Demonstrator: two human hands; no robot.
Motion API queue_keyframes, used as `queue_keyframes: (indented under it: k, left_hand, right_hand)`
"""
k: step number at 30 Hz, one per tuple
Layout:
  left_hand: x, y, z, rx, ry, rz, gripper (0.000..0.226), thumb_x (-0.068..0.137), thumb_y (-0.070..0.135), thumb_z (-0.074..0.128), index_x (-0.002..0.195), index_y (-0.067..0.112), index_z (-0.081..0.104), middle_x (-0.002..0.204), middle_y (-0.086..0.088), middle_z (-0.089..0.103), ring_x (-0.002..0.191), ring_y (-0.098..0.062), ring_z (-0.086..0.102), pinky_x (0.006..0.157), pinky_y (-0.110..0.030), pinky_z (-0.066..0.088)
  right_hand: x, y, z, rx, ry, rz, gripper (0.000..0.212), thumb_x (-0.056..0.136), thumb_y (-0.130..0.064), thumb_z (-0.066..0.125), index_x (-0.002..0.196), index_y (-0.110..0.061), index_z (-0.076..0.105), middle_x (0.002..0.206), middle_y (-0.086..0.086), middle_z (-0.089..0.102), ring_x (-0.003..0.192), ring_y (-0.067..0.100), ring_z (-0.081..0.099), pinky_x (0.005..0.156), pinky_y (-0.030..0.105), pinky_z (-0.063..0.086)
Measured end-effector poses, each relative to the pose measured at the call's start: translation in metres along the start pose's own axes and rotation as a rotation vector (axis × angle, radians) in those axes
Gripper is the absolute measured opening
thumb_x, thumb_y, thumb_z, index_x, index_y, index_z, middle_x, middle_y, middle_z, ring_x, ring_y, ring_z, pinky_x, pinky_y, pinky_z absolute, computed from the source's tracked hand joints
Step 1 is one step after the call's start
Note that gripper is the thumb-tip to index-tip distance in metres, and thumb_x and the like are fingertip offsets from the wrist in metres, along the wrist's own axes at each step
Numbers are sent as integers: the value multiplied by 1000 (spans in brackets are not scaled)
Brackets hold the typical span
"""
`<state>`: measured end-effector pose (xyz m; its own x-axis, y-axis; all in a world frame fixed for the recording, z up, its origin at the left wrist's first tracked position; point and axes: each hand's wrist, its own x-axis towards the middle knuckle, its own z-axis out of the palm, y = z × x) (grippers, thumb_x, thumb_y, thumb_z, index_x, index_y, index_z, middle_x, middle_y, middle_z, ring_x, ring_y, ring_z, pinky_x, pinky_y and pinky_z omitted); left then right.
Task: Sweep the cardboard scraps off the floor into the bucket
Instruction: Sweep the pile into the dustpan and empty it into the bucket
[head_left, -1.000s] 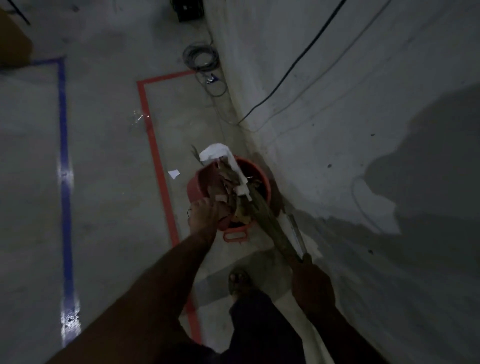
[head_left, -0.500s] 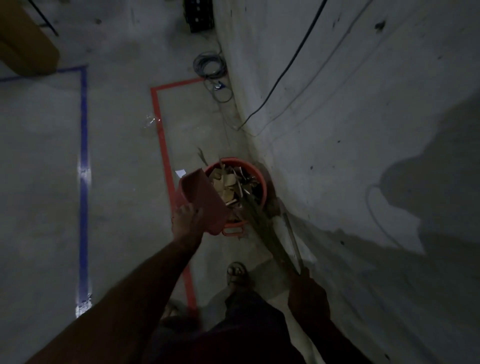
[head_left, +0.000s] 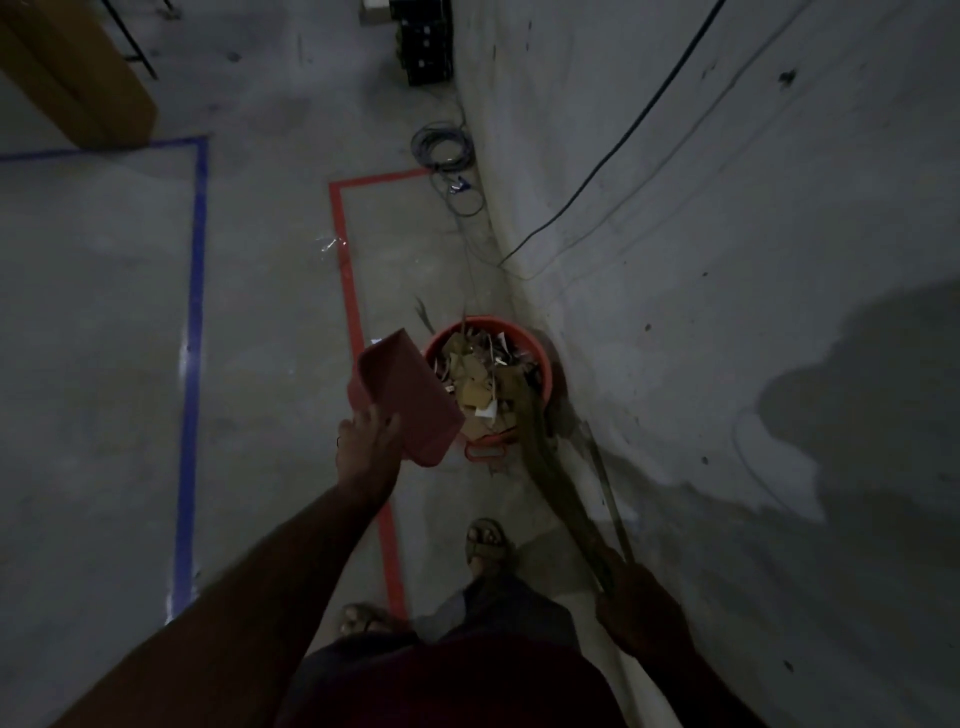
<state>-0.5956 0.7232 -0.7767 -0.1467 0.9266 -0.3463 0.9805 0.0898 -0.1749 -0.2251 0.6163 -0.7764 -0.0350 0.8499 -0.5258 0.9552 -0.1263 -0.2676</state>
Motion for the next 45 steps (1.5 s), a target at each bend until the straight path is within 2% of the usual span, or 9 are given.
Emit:
queue_keyframes:
  k: [4,9,11,16,20,26,28,41,45]
  left_hand:
    - [-25,-33,5,-19,-5,-26,37,92,13,53,128,16,62,116,-15,61,98,-35,60,78,-42,47]
    - [-61,-90,31,-51,42,-99,40,72,8,72,112,11,71,98,-19,63,78,-36,61,64,-42,49]
    - [-81,-118,34,-61,3,-148,50,81,12,65,130,13,62,115,-19,61,92,-35,60,73,-43,49]
    - [-138,-193,51,-39,11,-308,59,103,19,36,158,12,19,155,-19,33,131,-32,45,101,-41,40]
    - [-181,-254,64,-144,40,-512,53,96,17,44,148,16,39,138,-13,50,117,-30,55,90,-41,46]
    - [-248,-321,101,-314,57,-831,46,79,10,64,125,11,61,109,-16,59,88,-34,60,68,-41,48]
    - [-269,-340,117,-370,63,-926,45,73,6,67,118,9,64,102,-17,60,82,-35,60,64,-41,47]
    - [-350,-498,191,-397,25,-1443,38,66,-2,69,103,5,66,85,-18,58,66,-36,59,54,-40,47]
    - [-355,-568,194,-363,-29,-1530,39,68,-2,68,106,4,66,87,-20,58,68,-37,59,56,-41,48]
  right_hand:
    - [-23,-5,28,11,28,-88,58,92,-54,42,147,-43,31,112,-1,61,98,19,62,82,31,51]
    - [-36,-58,42,120,73,-206,74,91,-30,49,146,-61,10,116,-1,60,94,14,60,74,28,48]
    - [-34,-86,45,58,75,-271,68,88,-48,42,148,-59,15,121,5,59,100,26,63,74,32,51]
    - [-24,-201,28,-63,94,-447,58,96,-41,46,152,-31,34,135,8,52,114,30,58,86,36,50]
    - [-5,-287,30,-134,135,-622,54,99,-31,55,150,-20,42,129,14,56,100,32,63,74,37,52]
    - [3,-404,54,-397,9,-807,48,103,-49,29,145,-26,35,105,1,53,69,13,49,56,29,42]
    - [7,-439,72,-466,-10,-909,53,104,-42,31,154,-29,19,110,5,56,69,15,46,59,30,38]
    - [11,-722,202,-650,-221,-1189,56,104,-40,35,155,-33,12,103,0,41,73,19,45,65,33,42]
    - [26,-813,234,-643,-307,-1206,53,105,-35,35,154,-33,17,119,7,49,86,23,56,72,36,51]
